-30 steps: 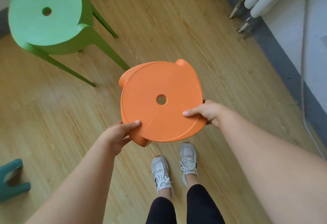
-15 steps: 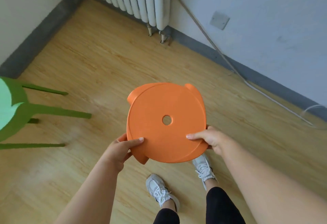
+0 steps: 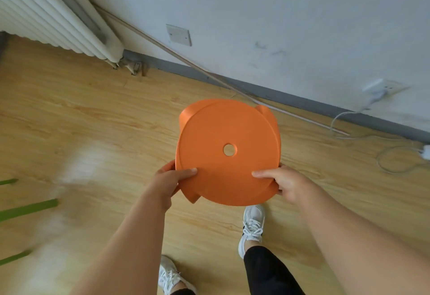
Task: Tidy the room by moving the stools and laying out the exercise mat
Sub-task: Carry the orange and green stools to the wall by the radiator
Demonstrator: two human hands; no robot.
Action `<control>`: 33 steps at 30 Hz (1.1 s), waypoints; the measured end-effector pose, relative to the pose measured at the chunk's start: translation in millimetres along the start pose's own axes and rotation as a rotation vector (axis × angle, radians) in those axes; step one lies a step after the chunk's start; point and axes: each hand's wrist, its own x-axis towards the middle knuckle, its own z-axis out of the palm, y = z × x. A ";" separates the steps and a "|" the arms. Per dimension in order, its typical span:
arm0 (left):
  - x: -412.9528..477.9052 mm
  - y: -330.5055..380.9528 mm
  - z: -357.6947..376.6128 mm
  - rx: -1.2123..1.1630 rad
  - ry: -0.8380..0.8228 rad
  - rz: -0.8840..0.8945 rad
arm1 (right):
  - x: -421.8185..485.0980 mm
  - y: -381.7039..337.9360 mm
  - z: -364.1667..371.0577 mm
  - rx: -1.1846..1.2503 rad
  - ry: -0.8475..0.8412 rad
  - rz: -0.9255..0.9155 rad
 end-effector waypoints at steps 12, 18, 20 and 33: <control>52.5 66.0 161.5 0.167 -0.104 0.065 | 29.1 -51.7 -138.7 0.102 0.084 -0.041; 90.5 85.2 211.9 0.215 -0.151 0.051 | 59.8 -74.7 -175.3 0.171 0.148 -0.074; 99.9 88.3 223.4 0.234 -0.172 0.068 | 67.6 -79.5 -182.3 0.195 0.172 -0.089; 95.6 91.6 243.4 0.673 0.058 0.211 | 70.3 -91.2 -178.2 0.095 0.300 -0.172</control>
